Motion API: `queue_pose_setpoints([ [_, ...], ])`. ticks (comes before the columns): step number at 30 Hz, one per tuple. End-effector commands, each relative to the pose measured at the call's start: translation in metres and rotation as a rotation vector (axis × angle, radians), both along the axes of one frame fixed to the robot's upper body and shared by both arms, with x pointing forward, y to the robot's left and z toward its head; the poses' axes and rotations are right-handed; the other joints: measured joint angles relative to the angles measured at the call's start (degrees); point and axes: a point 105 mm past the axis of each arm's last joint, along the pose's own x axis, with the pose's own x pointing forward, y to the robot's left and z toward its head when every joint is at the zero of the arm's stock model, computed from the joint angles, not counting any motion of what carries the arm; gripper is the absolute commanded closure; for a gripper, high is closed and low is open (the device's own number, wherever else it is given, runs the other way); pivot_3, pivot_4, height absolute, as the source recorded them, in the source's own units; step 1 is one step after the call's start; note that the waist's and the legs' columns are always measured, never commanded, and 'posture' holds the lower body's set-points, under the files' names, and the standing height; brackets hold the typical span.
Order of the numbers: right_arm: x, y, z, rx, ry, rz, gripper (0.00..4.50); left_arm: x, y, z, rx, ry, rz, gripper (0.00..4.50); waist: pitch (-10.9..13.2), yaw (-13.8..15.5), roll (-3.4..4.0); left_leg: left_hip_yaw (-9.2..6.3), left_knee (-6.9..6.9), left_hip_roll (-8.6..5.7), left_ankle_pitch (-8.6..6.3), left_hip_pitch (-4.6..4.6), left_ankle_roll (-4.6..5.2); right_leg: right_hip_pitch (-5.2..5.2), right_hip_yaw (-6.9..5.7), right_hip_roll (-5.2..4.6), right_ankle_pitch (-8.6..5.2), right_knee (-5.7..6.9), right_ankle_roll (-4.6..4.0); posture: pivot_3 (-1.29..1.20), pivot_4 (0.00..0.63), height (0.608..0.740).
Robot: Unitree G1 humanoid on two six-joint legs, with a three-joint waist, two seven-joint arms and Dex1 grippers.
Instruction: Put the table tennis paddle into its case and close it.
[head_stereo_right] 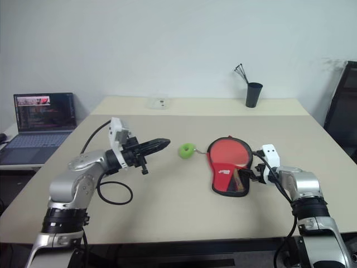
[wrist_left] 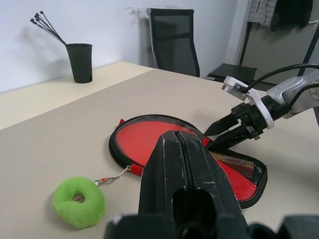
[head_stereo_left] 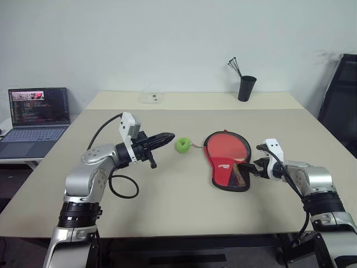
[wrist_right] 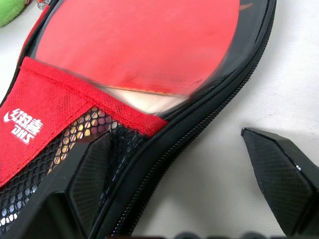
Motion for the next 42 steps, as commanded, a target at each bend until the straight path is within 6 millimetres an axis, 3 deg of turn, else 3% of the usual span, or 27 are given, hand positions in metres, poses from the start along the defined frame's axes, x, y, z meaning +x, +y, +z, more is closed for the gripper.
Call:
queue_pose_setpoints([
  [1,0.000,0.007,-0.021,-0.025,0.060,0.009,0.87,-0.004,0.000,0.016,0.008,-0.065,-0.009,4.50,-0.05,-0.16,-0.07,0.01,0.00,0.00,0.00,0.04,0.00,0.01,0.00,0.00,0.00,0.02,0.00,0.00,0.150,0.740],
  [9,0.001,0.034,-0.034,-0.024,0.096,0.080,3.40,-0.012,0.009,0.010,0.042,-0.049,-0.022,4.50,-0.36,-1.57,-0.37,0.15,-0.03,0.06,0.00,0.24,0.00,0.07,0.06,0.02,0.00,0.10,0.00,0.00,0.150,0.740],
  [14,0.000,0.056,-0.031,0.064,0.116,0.121,4.49,-0.027,0.023,-0.006,0.084,0.010,-0.052,4.50,-0.47,-2.06,-0.48,0.25,-0.12,0.14,-0.01,0.71,0.01,0.35,0.14,0.06,-0.01,0.09,-0.02,0.00,0.150,0.740],
  [22,0.000,0.095,-0.003,0.192,0.099,0.209,4.49,-0.055,0.045,-0.033,0.153,0.116,-0.095,4.50,-0.47,-2.95,-0.48,0.24,-0.31,0.44,-0.02,0.68,0.01,0.19,0.32,0.21,-0.08,0.09,-0.15,0.00,0.150,0.740],
  [31,-0.010,0.133,0.019,0.250,0.077,0.273,4.49,-0.082,0.046,-0.046,0.169,0.171,-0.143,4.50,-0.44,-3.37,-0.45,0.68,-0.94,1.08,-0.09,0.79,0.11,-0.39,1.02,1.05,-0.13,0.13,-0.52,0.00,0.150,0.740],
  [36,-0.026,0.133,0.017,0.259,0.109,0.257,4.49,-0.097,0.042,-0.053,0.164,0.211,-0.182,4.50,-0.44,-2.59,-0.45,1.08,-0.99,1.12,-0.10,0.36,0.10,-1.03,1.17,1.12,-0.22,0.28,-0.67,0.00,0.150,0.740],
  [42,-0.061,0.120,0.001,0.250,0.180,0.186,4.49,-0.105,0.039,-0.059,0.170,0.226,-0.203,4.50,-0.45,-1.35,-0.46,1.22,-0.94,1.03,-0.17,-0.01,-0.02,-1.23,1.23,1.01,-0.22,0.09,-0.67,0.00,0.150,0.740],
])
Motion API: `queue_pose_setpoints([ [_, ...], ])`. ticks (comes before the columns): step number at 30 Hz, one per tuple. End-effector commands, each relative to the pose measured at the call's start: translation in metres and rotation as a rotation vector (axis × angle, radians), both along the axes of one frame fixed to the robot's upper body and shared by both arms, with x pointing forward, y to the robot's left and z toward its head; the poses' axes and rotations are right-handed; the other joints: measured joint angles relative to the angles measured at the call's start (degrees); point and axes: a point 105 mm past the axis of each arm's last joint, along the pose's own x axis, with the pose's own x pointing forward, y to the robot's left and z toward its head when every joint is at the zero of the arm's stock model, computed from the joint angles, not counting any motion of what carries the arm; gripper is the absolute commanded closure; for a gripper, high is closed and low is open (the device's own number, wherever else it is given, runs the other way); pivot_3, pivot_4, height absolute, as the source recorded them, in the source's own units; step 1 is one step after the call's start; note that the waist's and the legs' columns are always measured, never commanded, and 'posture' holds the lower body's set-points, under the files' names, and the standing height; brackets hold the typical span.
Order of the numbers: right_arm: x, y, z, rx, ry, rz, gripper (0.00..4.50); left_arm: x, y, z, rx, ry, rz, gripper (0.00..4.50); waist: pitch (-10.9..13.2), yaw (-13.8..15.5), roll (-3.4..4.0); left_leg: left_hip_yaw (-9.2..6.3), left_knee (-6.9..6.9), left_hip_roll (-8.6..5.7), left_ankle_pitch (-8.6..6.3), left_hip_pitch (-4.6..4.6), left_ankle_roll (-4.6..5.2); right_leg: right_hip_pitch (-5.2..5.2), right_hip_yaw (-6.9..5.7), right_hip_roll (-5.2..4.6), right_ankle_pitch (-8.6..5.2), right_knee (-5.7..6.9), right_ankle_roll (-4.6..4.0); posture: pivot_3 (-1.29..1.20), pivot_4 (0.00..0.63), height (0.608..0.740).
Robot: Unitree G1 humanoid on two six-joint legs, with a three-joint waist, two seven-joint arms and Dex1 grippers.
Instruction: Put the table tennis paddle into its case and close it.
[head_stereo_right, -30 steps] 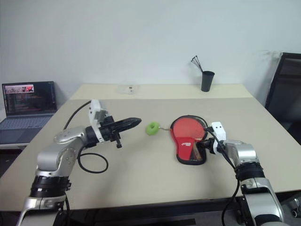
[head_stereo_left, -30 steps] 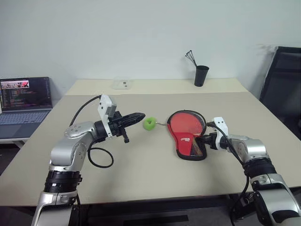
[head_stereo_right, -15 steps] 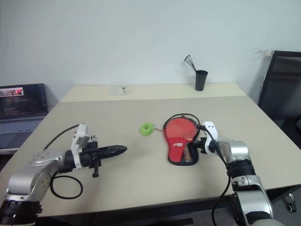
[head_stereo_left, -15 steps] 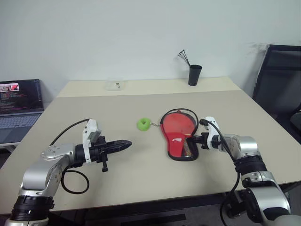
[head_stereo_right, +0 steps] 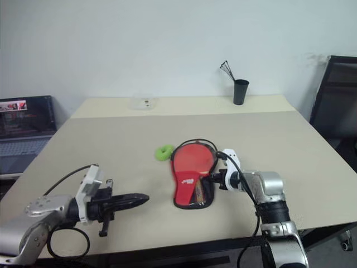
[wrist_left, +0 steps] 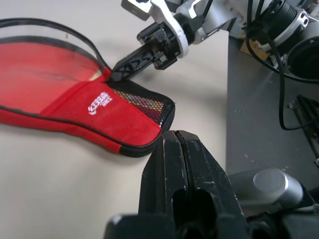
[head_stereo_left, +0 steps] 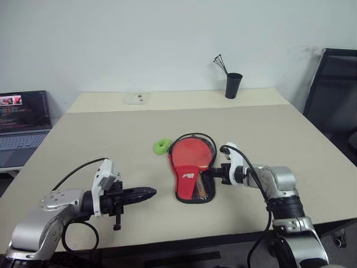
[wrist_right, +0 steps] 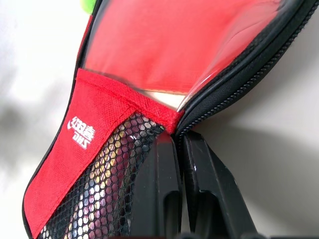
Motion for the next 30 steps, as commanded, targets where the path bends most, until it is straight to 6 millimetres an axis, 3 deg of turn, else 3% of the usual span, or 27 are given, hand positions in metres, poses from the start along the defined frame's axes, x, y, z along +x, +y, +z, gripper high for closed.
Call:
queue_pose_setpoints([
  [1,-0.020,-0.002,-0.002,0.004,0.031,-0.018,4.49,-0.006,-0.002,0.011,0.003,-0.039,-0.033,4.50,0.00,0.29,0.00,0.01,0.00,0.00,-0.01,0.00,-0.01,0.00,0.00,0.00,0.00,-0.01,0.00,0.00,0.150,0.740],
  [8,-0.050,-0.028,-0.016,-0.029,0.103,-0.098,4.49,-0.008,-0.009,0.008,0.010,-0.026,-0.090,4.50,-0.07,0.63,-0.01,-0.01,0.01,-0.03,-0.02,0.02,-0.04,0.03,-0.04,0.00,-0.01,-0.05,0.00,0.00,0.150,0.740],
  [19,-0.048,-0.052,-0.010,-0.081,0.090,-0.119,4.49,-0.005,-0.016,0.006,0.018,-0.031,-0.135,4.50,-0.12,0.77,-0.04,-0.01,0.04,-0.09,-0.02,0.00,-0.04,0.06,-0.02,-0.01,-0.01,-0.06,0.00,0.00,0.150,0.740],
  [30,-0.063,-0.055,-0.010,-0.106,0.108,-0.076,4.49,-0.007,-0.020,0.004,0.019,-0.029,-0.145,4.50,-0.12,0.77,-0.05,-0.01,0.04,-0.09,-0.02,-0.01,-0.04,0.05,-0.01,-0.01,-0.01,-0.06,0.01,0.00,0.150,0.740],
])
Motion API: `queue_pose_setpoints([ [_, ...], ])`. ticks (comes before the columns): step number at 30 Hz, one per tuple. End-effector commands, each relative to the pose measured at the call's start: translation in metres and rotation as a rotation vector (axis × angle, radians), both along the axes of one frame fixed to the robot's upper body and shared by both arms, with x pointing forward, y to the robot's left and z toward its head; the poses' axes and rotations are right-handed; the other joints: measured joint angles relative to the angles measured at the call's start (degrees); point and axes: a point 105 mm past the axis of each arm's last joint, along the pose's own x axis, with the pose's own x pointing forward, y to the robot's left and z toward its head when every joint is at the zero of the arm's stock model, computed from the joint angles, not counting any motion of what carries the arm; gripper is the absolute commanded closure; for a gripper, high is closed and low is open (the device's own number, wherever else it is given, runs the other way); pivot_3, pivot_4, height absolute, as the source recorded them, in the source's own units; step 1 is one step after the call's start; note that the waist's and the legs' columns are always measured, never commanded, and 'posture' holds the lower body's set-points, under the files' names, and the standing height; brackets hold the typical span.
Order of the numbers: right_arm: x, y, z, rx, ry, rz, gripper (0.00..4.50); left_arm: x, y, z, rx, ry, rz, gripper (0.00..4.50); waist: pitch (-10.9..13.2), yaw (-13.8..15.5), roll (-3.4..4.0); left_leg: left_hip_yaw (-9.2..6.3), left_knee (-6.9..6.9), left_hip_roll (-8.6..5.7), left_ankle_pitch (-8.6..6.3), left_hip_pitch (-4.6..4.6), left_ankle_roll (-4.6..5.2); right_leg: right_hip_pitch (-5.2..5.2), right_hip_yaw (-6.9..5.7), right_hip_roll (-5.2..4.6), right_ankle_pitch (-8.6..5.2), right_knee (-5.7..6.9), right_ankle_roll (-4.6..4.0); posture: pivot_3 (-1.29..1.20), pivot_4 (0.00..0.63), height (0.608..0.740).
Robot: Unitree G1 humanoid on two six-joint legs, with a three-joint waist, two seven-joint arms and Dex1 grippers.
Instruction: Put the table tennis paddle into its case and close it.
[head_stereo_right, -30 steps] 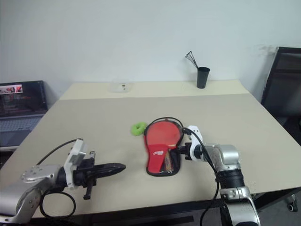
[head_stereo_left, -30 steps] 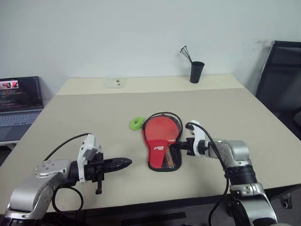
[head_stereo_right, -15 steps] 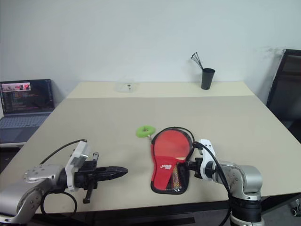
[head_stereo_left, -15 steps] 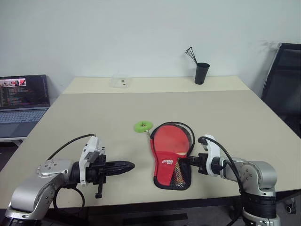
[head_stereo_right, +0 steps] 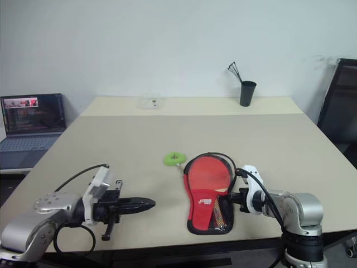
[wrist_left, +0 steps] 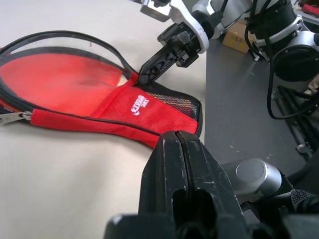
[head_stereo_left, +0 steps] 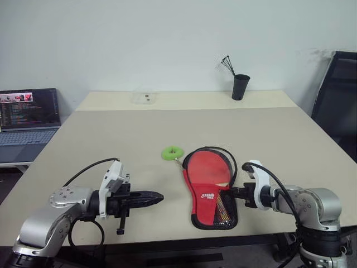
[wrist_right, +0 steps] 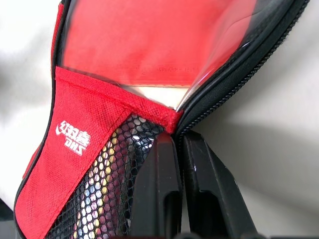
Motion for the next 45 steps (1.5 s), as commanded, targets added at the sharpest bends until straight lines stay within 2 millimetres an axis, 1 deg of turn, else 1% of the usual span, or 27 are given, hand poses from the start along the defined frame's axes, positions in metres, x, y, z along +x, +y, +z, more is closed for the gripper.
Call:
queue_pose_setpoints([
  [1,-0.007,-0.005,-0.002,-0.019,0.018,0.001,4.49,-0.002,-0.003,0.007,-0.005,-0.040,-0.024,4.50,0.00,-0.02,0.00,0.00,0.00,0.00,0.00,0.00,0.00,0.00,0.00,0.00,0.00,0.00,0.00,0.00,0.150,0.740],
  [7,-0.010,-0.006,-0.005,-0.020,0.025,0.003,4.49,0.000,-0.004,0.007,-0.005,-0.044,-0.024,4.50,-0.01,-0.02,0.00,-0.01,0.00,0.00,0.00,0.01,0.00,0.00,0.00,0.00,0.00,0.02,0.00,0.00,0.150,0.740],
  [11,-0.005,-0.011,-0.004,-0.033,0.023,-0.030,4.49,0.002,-0.006,0.006,-0.008,-0.050,-0.020,4.50,-0.01,-0.02,-0.01,-0.01,0.00,0.00,0.00,0.01,0.00,0.00,0.00,0.01,0.00,0.02,0.00,0.00,0.150,0.740],
  [13,-0.004,-0.010,-0.001,-0.032,0.011,-0.026,4.49,0.004,-0.006,0.006,-0.006,-0.052,-0.011,4.50,-0.01,-0.01,-0.01,0.00,0.01,0.00,0.00,0.01,0.00,0.00,0.00,0.01,0.00,0.03,0.00,0.00,0.150,0.740],
  [16,-0.004,-0.007,0.003,-0.043,-0.018,-0.016,3.76,0.010,-0.005,0.008,-0.004,-0.061,0.018,4.50,-0.02,-0.02,-0.02,-0.01,0.03,0.00,0.00,0.01,0.00,0.01,0.00,0.01,0.00,0.05,0.00,0.00,0.150,0.740],
  [18,-0.004,-0.002,0.009,-0.042,-0.050,0.005,3.07,0.015,-0.003,0.010,-0.010,-0.069,0.043,4.50,-0.02,-0.14,-0.02,-0.01,0.03,0.00,0.00,0.03,0.00,0.01,0.00,0.01,0.00,0.06,0.00,0.00,0.150,0.740],
  [20,-0.004,0.004,0.020,-0.040,-0.106,0.050,2.41,0.020,-0.002,0.014,-0.024,-0.074,0.072,4.50,-0.02,-0.28,-0.02,-0.01,0.03,0.01,0.00,0.03,0.00,0.01,0.01,0.02,0.00,0.08,0.00,0.00,0.150,0.740],
  [23,-0.003,0.013,0.044,-0.051,-0.209,0.146,1.41,0.029,0.001,0.017,-0.031,-0.094,0.139,4.50,-0.02,-0.44,-0.01,0.00,0.04,0.01,0.00,0.03,0.00,0.00,0.02,0.03,0.01,0.10,0.01,0.00,0.150,0.740],
  [27,-0.011,0.018,0.061,-0.073,-0.289,0.280,0.06,0.033,0.005,0.017,-0.042,-0.088,0.176,4.50,-0.02,-0.48,-0.02,0.00,0.04,0.03,0.00,0.07,0.00,0.01,0.03,0.06,0.01,0.09,0.01,0.00,0.150,0.740],
  [32,-0.020,0.032,0.077,-0.008,-0.358,0.428,0.02,0.044,0.016,0.017,-0.040,-0.099,0.243,4.50,-0.02,-0.49,-0.02,0.00,0.05,0.04,0.00,0.07,0.00,0.01,0.03,0.08,0.01,0.11,0.01,0.00,0.150,0.740],
  [34,-0.012,0.043,0.079,-0.004,-0.419,0.442,0.02,0.054,0.023,0.018,-0.039,-0.120,0.297,4.50,-0.02,-0.54,-0.02,-0.01,0.07,0.04,0.00,0.09,0.00,0.02,0.03,0.08,0.01,0.13,0.01,0.00,0.150,0.740],
  [37,0.001,0.052,0.078,-0.003,-0.472,0.434,0.02,0.065,0.029,0.020,-0.037,-0.152,0.346,4.50,-0.03,-0.51,-0.04,-0.01,0.07,0.04,0.00,0.13,0.01,0.03,0.02,0.09,0.01,0.18,0.01,0.00,0.150,0.740],
  [40,0.023,0.060,0.073,-0.017,-0.520,0.366,0.02,0.074,0.030,0.025,-0.030,-0.209,0.376,4.50,-0.04,-0.45,-0.06,-0.01,0.09,0.04,0.00,0.10,0.00,0.04,0.02,0.09,0.01,0.16,0.01,0.00,0.150,0.740],
  [43,0.030,0.065,0.070,-0.012,-0.531,0.348,0.02,0.079,0.033,0.025,-0.021,-0.225,0.407,4.50,-0.04,-0.38,-0.06,0.02,0.12,0.03,0.00,0.01,0.00,0.01,0.04,0.05,0.03,0.13,0.01,0.00,0.150,0.740],
  [45,0.032,0.068,0.068,-0.010,-0.534,0.350,0.00,0.085,0.039,0.024,-0.015,-0.222,0.452,4.13,-0.04,-0.37,-0.06,0.02,0.12,0.03,0.00,-0.03,0.00,0.00,0.04,0.04,0.03,0.09,0.00,0.00,0.150,0.740],
])
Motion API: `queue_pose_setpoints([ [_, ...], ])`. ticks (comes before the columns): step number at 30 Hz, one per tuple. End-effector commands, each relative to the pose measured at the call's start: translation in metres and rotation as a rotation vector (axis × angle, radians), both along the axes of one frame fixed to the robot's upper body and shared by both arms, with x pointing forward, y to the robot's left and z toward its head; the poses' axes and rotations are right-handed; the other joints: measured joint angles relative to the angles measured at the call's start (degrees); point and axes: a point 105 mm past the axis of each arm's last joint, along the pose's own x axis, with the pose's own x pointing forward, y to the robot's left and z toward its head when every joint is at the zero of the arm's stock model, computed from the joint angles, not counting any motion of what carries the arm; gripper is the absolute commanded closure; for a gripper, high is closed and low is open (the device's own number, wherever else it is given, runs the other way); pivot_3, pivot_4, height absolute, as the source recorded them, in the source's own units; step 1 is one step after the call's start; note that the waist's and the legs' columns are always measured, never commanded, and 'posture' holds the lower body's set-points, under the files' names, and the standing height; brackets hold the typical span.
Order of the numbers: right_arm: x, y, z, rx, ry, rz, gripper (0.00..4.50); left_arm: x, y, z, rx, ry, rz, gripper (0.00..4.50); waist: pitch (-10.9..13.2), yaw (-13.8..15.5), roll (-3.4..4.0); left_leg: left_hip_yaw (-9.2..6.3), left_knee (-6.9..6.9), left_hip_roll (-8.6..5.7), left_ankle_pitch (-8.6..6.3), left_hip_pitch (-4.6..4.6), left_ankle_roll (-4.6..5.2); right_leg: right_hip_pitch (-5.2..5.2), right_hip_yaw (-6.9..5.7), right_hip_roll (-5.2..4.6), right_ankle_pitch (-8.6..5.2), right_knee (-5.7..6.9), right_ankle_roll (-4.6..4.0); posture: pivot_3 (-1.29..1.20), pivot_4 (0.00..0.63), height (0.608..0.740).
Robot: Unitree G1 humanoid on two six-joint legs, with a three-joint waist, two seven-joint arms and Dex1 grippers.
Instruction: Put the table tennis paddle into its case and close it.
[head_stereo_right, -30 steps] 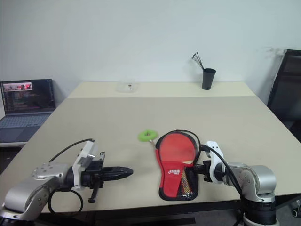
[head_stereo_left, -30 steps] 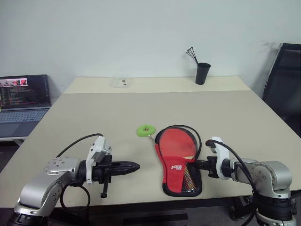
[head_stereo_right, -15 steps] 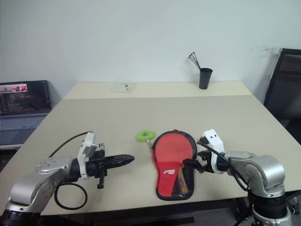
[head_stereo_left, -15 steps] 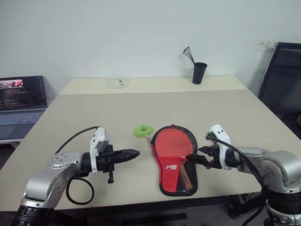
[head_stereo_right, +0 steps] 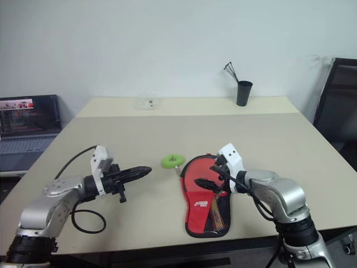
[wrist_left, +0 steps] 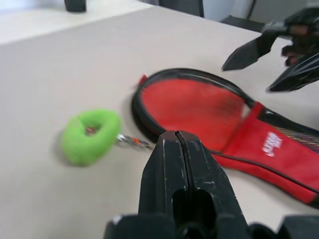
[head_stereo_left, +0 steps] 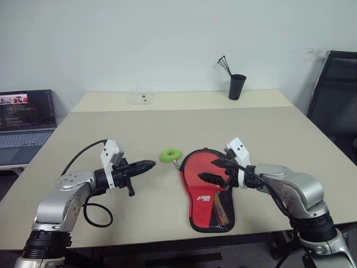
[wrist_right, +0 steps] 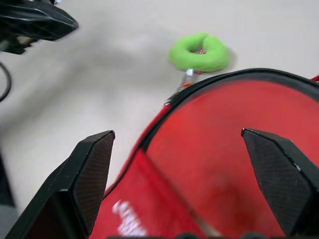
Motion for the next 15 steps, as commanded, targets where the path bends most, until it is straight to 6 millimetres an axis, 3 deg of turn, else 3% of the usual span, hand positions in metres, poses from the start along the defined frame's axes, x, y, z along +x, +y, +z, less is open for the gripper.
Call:
queue_pose_setpoints([
  [1,0.003,0.007,0.010,0.013,-0.068,0.010,0.00,0.011,0.012,0.010,0.000,-0.045,0.080,3.90,0.00,0.00,0.00,0.00,0.00,0.00,0.00,-0.01,0.00,-0.01,0.00,0.00,0.00,0.01,0.00,0.00,0.150,0.740],
  [6,0.005,0.011,0.008,0.009,-0.068,0.015,0.00,0.026,0.015,0.008,0.010,-0.044,0.150,2.20,0.00,0.01,0.00,-0.02,0.10,0.01,0.00,0.02,0.00,0.01,-0.03,0.00,0.00,0.10,0.00,0.00,0.150,0.740],
  [12,0.010,0.015,0.006,0.003,-0.068,0.015,0.00,0.065,0.006,0.001,0.019,-0.045,0.256,0.03,0.00,0.20,0.00,-0.06,0.38,0.00,0.00,-0.03,0.01,0.03,-0.07,0.00,0.01,0.25,0.01,0.00,0.150,0.740],
  [15,0.014,0.014,0.005,-0.011,-0.073,-0.004,0.00,0.084,0.001,-0.001,0.025,-0.045,0.309,0.03,0.00,0.20,-0.01,-0.07,0.57,0.00,-0.03,-0.12,0.03,0.00,-0.06,0.00,0.01,0.36,0.02,0.00,0.150,0.740],
])
